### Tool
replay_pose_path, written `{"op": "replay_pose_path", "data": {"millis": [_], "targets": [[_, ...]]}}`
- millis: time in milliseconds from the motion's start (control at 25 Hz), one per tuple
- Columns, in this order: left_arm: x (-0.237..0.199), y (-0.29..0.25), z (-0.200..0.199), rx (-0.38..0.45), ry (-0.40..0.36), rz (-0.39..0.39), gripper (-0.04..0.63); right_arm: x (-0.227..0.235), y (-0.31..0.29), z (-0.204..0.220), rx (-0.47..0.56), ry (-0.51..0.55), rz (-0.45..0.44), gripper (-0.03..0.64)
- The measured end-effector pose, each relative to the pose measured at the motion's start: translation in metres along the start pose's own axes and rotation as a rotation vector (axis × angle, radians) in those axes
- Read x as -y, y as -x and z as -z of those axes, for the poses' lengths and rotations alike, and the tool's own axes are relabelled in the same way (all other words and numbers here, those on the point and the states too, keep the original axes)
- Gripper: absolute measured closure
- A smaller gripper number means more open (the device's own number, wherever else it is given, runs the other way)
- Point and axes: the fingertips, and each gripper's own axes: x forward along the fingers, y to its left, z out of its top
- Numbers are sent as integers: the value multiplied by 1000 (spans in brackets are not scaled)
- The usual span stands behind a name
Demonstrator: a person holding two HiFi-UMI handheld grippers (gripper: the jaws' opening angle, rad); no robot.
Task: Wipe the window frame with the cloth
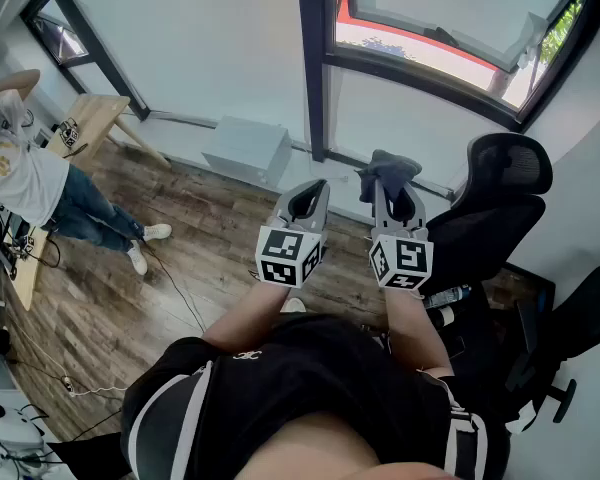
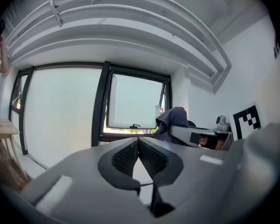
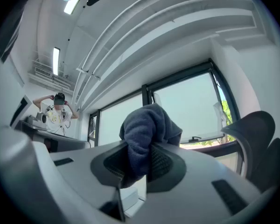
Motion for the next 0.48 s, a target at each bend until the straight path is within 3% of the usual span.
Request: {"op": "replay_pose_path", "data": {"millis": [480], "targets": [[-21, -2, -3, 4, 4, -4, 586, -12, -16, 4, -11, -4, 5, 531]]}}
